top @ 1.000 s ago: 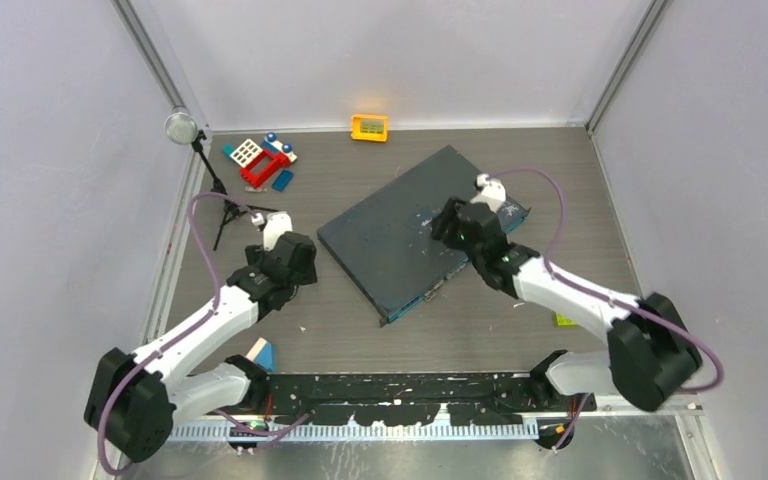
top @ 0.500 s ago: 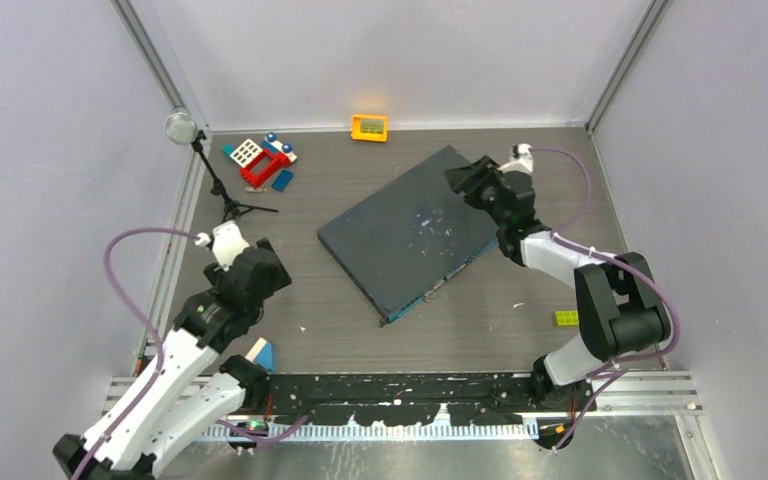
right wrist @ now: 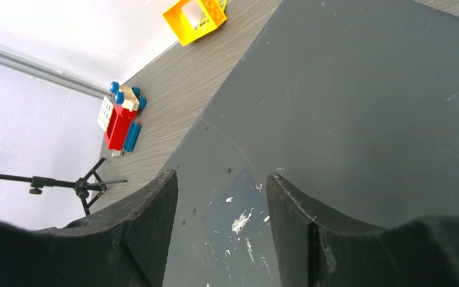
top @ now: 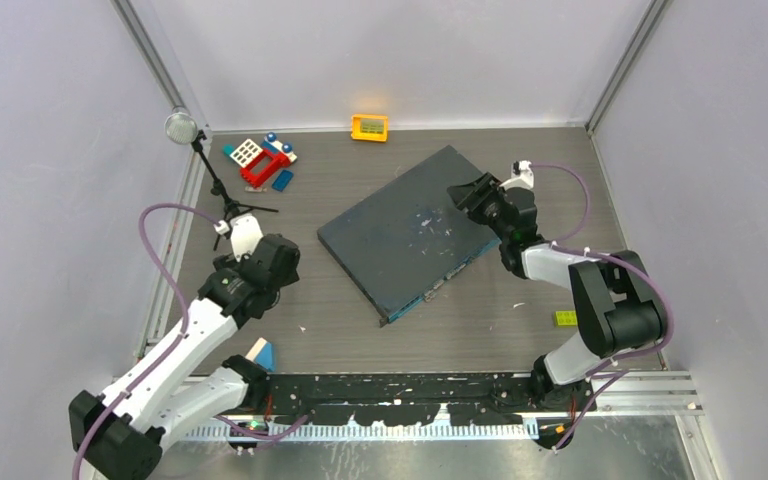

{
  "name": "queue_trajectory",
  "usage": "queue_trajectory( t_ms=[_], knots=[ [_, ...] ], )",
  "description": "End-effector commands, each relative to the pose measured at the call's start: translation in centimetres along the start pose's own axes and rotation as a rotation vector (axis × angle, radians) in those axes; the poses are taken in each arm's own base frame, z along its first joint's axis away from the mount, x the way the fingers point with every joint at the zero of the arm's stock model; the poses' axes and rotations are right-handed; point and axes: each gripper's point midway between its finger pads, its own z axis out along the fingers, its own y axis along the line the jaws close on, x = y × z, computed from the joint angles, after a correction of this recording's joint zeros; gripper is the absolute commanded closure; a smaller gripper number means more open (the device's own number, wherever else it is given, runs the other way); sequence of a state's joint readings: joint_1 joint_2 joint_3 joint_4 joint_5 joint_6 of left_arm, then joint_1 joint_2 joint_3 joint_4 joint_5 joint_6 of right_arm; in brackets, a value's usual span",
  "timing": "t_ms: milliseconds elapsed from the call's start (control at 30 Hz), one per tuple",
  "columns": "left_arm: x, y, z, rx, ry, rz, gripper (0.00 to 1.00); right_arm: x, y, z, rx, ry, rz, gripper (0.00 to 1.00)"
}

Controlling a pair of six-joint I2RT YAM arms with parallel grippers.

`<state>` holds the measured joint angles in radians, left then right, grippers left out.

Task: Insert the plug into the switch port
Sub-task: Pick up the plug from the corner of the board.

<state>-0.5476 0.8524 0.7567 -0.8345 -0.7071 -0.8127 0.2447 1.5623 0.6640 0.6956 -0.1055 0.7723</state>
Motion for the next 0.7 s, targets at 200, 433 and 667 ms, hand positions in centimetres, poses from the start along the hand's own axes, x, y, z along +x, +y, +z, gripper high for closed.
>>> queue_trajectory(
  t_ms=[200, 433, 667],
  knots=[
    [1.4, 0.8, -0.5, -0.008, 0.064, 0.016, 0.08, -6.7, 3.8, -4.1, 0.023, -0.168, -0.046, 0.39],
    [-3.1, -0.6, -2.7, 0.159, -0.108, -0.020, 0.07, -8.2, 2.8, -9.4, 0.224, -0.131, -0.109, 0.37],
    [-5.6, -1.4, -3.0, 0.126, -0.134, 0.008, 0.06, -6.6, 4.1, -11.8, 0.193, -0.027, -0.071, 0.37]
  ],
)
